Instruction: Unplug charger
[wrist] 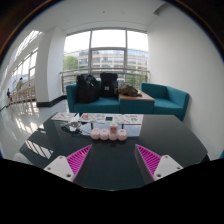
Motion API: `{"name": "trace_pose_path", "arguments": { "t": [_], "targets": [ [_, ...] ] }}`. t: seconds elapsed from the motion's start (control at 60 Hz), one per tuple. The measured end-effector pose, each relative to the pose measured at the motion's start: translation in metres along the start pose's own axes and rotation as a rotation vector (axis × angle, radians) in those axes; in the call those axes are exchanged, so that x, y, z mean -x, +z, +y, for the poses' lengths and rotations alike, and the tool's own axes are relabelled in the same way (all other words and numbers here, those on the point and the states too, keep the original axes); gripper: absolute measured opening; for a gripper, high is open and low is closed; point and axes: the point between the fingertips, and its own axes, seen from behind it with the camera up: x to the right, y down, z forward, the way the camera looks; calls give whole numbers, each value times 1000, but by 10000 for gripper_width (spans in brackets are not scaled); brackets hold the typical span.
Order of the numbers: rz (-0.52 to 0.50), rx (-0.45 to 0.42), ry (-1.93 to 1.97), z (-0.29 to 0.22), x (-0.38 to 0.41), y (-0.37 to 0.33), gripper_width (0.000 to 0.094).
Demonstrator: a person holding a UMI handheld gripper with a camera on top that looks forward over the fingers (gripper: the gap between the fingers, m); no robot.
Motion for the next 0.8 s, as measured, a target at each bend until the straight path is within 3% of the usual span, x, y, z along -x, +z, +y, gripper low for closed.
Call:
{"name": "trace_pose_path", "arguments": {
  "t": [0.05,0.067,0.233,0.25,0.483,0.583,0.683,0.733,0.8],
  "targets": [
    [7,15,-5,7,3,30,858],
    [8,21,-7,0,-5,6,859],
    [39,23,-13,0,3,114,858],
    [41,28,-12,-11,0,94,856],
    [85,-26,16,-27,-12,235,803],
    [101,-22,36,-22,-16,265,681],
    [115,21,53,-2,-18,282,419],
    [97,-2,54,-6,-14,283,327],
    [103,4,53,-3,-13,284,295]
  ]
}}
